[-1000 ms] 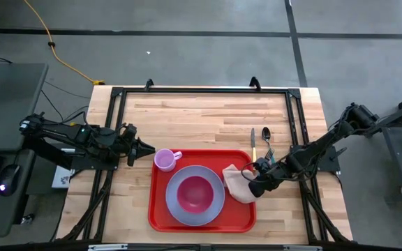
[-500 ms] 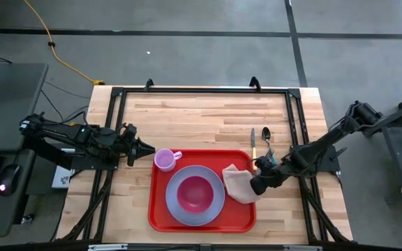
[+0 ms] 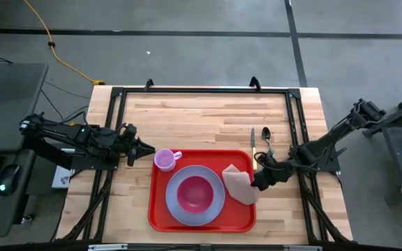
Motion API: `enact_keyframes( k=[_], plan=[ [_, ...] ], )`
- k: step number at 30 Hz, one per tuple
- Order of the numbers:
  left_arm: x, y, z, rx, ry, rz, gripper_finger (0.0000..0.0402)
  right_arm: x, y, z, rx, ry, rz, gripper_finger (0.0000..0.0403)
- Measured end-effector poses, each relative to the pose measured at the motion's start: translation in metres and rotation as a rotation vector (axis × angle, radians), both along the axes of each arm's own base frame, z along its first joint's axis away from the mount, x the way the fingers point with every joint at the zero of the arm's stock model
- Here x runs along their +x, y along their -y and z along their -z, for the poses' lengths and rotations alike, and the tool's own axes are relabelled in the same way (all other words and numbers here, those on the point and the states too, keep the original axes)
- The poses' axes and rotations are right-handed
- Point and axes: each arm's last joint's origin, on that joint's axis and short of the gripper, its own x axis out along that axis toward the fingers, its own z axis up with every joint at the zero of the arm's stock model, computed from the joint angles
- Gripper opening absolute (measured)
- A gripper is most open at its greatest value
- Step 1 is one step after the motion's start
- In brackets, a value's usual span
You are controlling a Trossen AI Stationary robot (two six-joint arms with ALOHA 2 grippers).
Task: Set up tray
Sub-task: Put the brown table napkin on the red serving tray to the right of the purple plate
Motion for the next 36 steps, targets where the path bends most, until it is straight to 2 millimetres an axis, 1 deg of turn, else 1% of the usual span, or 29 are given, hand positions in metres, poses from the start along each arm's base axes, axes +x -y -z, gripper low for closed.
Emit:
enact_keyframes(
  k=[7,11,15,22,26,33,36],
  plan=[
    [0.0,0.0,0.0,0.0,0.0,-0.001,0.0111,-0.0004,-0.0009,0.0,0.037,-0.019,-0.007,0.0],
    [0.0,-0.0001,0.0,0.0,0.0,-0.001,0.0111,-0.0015,0.0004,0.0018,0.006,-0.03,0.001,0.0],
    [0.0,0.0,0.0,0.0,0.0,0.0,0.0111,-0.0029,0.0013,0.0035,-0.039,-0.038,-0.03,0.0],
    [0.0,0.0,0.0,0.0,0.0,0.0,0.0111,-0.0032,0.0002,0.0033,-0.025,-0.042,-0.073,0.0005],
    [0.0,0.0,0.0,0.0,0.0,-0.001,0.0111,-0.0038,-0.0009,0.0034,0.007,-0.06,-0.097,0.0032],
    [0.0,0.0,0.0,0.001,0.0,-0.001,0.0111,-0.0036,-0.0005,0.0034,-0.001,-0.056,-0.081,0.0107],
    [0.0,0.0,0.0,0.001,0.0,-0.001,0.0111,-0.0027,-0.0007,0.0049,-0.022,-0.055,-0.088,0.0132]
  ],
)
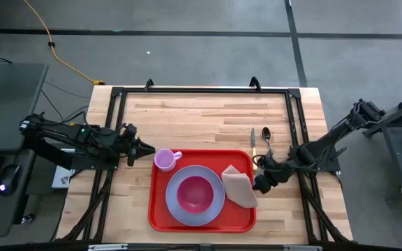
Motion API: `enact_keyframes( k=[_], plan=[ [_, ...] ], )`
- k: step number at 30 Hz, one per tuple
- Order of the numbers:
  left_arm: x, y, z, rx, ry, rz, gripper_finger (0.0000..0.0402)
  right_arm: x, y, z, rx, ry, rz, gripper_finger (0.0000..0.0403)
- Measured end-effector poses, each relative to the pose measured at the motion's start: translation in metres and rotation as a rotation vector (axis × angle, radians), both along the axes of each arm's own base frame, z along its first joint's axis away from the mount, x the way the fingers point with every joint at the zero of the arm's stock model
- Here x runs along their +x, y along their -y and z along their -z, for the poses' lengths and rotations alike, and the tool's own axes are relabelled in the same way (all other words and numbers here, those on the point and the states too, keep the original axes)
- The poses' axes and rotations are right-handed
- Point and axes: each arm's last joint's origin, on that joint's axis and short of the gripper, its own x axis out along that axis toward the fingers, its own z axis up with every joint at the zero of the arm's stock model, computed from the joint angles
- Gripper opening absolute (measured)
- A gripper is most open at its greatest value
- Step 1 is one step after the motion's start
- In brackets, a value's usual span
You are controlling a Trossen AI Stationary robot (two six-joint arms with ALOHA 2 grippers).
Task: Set up tray
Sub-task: Put the brown table napkin on the red serving tray to the right of the purple plate
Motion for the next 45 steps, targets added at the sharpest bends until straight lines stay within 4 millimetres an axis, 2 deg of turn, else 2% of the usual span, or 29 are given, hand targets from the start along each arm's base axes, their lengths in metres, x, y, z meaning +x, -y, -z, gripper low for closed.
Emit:
enact_keyframes(
  k=[10,23,28,35,45],
  plan=[
    [0.0,0.0,0.0,0.001,0.0,-0.003,0.0111,0.011,-0.008,0.014,-0.012,-0.034,-0.041,0.0169],
    [0.0,0.0,0.0,0.0,0.0,-0.002,0.0111,0.019,-0.013,0.027,-0.023,-0.069,-0.062,0.0151],
    [0.0,0.0,0.0,0.001,0.0,-0.003,0.0111,0.019,-0.013,0.027,-0.022,-0.069,-0.055,0.0116],
    [0.0,0.0,0.0,0.0,0.0,-0.002,0.0111,0.02,-0.013,0.027,-0.036,-0.061,-0.036,0.0013],
    [0.0,0.0,0.0,0.0,0.0,0.001,0.0111,0.019,-0.012,0.028,-0.019,-0.077,0.006,0.0004]
  ],
)
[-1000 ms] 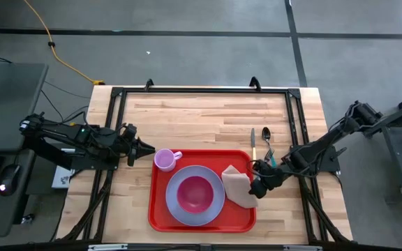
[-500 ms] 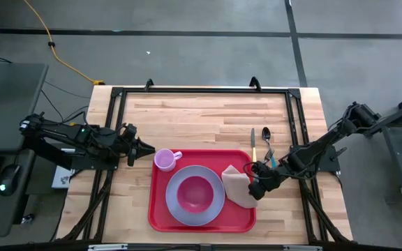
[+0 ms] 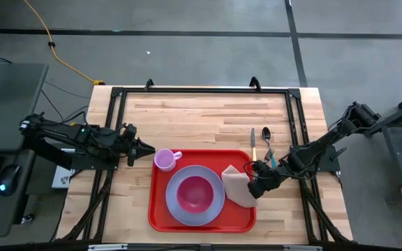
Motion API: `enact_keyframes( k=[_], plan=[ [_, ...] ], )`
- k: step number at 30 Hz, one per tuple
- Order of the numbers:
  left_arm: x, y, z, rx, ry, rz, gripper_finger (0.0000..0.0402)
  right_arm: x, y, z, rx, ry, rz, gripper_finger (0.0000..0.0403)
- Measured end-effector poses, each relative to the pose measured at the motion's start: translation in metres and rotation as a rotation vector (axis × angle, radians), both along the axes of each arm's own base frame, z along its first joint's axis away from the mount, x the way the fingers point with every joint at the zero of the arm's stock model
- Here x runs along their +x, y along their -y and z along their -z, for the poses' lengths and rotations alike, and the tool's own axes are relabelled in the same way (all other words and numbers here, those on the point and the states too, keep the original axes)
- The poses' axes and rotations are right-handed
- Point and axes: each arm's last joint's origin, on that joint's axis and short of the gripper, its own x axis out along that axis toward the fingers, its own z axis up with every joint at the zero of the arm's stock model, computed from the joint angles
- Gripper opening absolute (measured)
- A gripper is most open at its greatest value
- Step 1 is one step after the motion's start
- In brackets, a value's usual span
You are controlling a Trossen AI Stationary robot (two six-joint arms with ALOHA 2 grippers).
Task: Set up tray
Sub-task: Put the brown table napkin on the red serving tray to the right of the purple plate
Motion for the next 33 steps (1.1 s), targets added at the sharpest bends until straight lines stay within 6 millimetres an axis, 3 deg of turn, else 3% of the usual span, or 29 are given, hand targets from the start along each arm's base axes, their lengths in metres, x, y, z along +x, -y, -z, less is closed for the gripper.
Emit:
enact_keyframes(
  k=[14,27,33],
  plan=[
    [0.0,0.0,0.0,-0.001,-0.001,0.003,0.0111,0.011,0.013,-0.006,0.004,0.072,0.063,0.0],
    [0.0,0.0,0.0,-0.002,-0.004,0.009,0.0111,-0.004,0.055,-0.036,-0.04,0.151,0.138,0.0],
    [0.0,0.0,0.0,-0.002,-0.004,0.009,0.0111,-0.001,0.064,-0.041,-0.006,0.194,0.146,0.0]
  ],
)
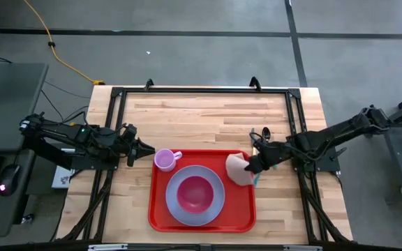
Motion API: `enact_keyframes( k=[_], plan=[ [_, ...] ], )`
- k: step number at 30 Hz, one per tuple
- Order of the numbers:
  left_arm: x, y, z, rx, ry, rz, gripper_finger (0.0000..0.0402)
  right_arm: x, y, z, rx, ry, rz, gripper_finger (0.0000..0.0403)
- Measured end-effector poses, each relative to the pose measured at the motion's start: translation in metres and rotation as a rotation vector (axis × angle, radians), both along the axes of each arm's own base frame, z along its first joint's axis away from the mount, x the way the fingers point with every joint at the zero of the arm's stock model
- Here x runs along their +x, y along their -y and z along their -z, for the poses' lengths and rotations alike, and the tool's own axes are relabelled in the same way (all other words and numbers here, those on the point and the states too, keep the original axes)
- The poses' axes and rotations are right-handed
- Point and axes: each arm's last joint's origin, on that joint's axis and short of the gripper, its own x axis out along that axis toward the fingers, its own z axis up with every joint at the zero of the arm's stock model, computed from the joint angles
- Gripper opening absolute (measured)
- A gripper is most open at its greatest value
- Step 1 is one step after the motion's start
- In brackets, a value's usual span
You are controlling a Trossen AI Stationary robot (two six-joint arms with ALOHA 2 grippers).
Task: Set up tray
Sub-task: Put the brown table napkin on the red serving tray to the right of the purple plate
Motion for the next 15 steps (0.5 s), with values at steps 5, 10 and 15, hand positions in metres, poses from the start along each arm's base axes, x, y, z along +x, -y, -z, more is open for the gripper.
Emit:
enact_keyframes(
  k=[5,10,15],
  plan=[
    [0.0,0.0,0.0,0.0,0.0,0.0,0.0111,0.0035,0.0031,-0.0019,0.013,0.028,0.016,0.0],
    [0.0,0.0,0.0,0.0,0.0,0.0,0.0111,0.0081,0.0045,-0.0075,0.044,0.095,0.04,0.0],
    [0.0,0.0,0.0,0.0,0.0,0.0,0.0111,0.0066,-0.0018,-0.0072,0.07,0.085,0.045,0.0]
  ],
)
